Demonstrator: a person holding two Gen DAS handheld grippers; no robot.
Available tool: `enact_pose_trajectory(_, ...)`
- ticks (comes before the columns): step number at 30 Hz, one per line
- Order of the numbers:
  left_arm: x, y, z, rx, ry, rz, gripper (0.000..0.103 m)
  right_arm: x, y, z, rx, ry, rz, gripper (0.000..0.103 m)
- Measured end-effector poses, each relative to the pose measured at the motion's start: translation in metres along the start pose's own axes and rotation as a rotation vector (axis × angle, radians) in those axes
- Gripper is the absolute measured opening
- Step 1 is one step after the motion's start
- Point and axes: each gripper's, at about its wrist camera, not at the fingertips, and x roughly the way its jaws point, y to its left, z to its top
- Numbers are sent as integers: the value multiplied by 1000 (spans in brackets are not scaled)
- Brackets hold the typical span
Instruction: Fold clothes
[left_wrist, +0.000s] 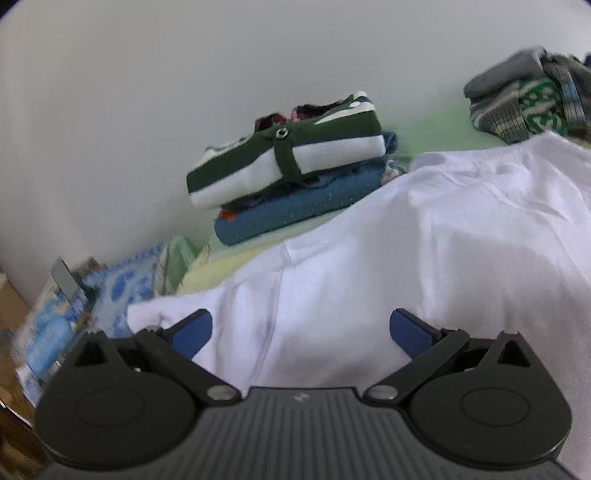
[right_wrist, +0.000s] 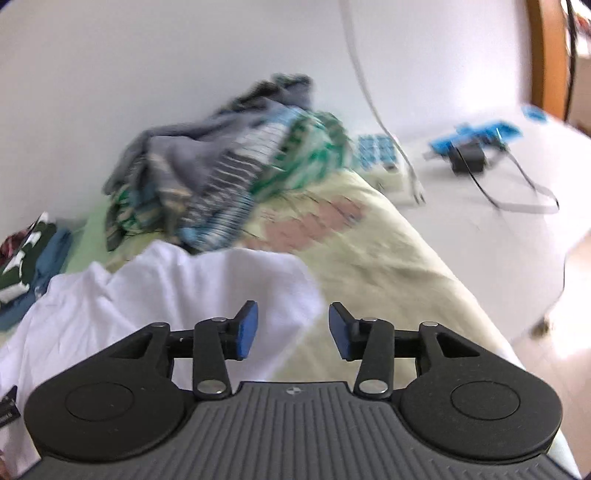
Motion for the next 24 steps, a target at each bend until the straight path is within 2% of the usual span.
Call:
enact_pose_trajectory(4, -1, -2, 5, 29, 12, 4, 101, 15, -8, 2, 24, 13, 87, 46)
enact_pose_trajectory(5, -2, 0, 9, 17, 34, -5, 99, 17, -8, 2, 25, -1, 100, 47)
enact_pose_trajectory(6, -6, 3, 14, -8, 43, -13, 93, 20, -7, 3, 24, -3, 117, 47)
enact_pose_trajectory(7, -12, 6, 21, -43, 41, -21, 92, 22, -7, 6, 20, -1, 133, 41)
enact_pose_trajectory(8, -19, 3, 27, -60, 31, -37, 94, 22, -8, 8, 14, 11, 151, 14)
enact_pose_trajectory(9, -28, -4, 34, -61, 16, -59, 99, 25, -8, 10, 9, 26, 170, 4)
enact_pose_trajectory(12, -53, -25, 54, -66, -31, -127, 100, 13, -12, 15, 22, -10, 212, 4)
enact_pose_trajectory(14, -70, -38, 67, -69, -63, -171, 101, -3, -16, 14, -1, -50, 202, 4)
enact_pose_trajectory(16, -80, -65, 72, -17, -82, -214, 102, -17, -21, 11, -23, -67, 171, 3)
enact_pose_trajectory(19, -88, -109, 71, 89, -98, -273, 102, -13, -21, 3, -54, -11, 164, 4)
enact_pose_trajectory(21, -87, -132, 69, 150, -91, -293, 102, -10, -23, 7, -62, -6, 176, 11)
enact_pose_trajectory(22, -87, -144, 68, 181, -87, -303, 102, -9, -24, 10, -66, -5, 183, 19)
enact_pose_trajectory(23, -87, -152, 67, 198, -82, -312, 102, -8, -25, 13, -69, -4, 189, 31)
enact_pose_trajectory(24, -86, -157, 67, 204, -75, -319, 102, -6, -25, 15, -73, -3, 196, 36)
